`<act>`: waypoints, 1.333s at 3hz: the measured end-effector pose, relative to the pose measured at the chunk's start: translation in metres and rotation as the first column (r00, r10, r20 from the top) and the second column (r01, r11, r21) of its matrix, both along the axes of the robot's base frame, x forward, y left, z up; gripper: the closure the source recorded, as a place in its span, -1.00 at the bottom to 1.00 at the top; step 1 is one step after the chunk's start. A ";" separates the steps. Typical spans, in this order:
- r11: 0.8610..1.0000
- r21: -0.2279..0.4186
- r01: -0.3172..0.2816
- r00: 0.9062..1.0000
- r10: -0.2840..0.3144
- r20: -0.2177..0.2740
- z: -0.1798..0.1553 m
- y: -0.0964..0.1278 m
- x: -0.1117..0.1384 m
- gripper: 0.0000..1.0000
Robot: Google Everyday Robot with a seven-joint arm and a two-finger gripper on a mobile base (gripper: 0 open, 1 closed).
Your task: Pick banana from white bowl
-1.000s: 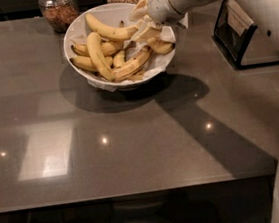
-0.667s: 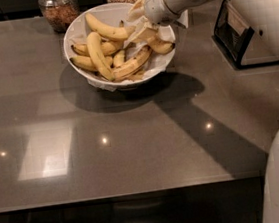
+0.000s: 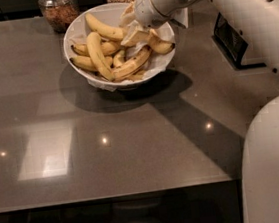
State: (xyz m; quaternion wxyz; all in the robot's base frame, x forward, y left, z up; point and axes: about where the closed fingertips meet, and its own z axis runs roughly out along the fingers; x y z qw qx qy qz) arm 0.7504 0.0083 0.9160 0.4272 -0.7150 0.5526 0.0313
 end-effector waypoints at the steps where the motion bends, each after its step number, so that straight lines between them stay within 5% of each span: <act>1: 1.000 -0.015 -0.010 1.000 0.010 -0.008 -0.006 0.007 0.006 -0.02; 3: 0.999 -0.026 -0.024 1.000 0.024 -0.007 -0.007 0.015 0.011 0.83; 4: 0.999 -0.013 -0.031 0.999 0.031 0.011 0.004 0.017 0.008 1.00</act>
Offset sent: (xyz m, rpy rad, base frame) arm 0.0161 0.0172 -0.0035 -0.0376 -0.0029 0.0310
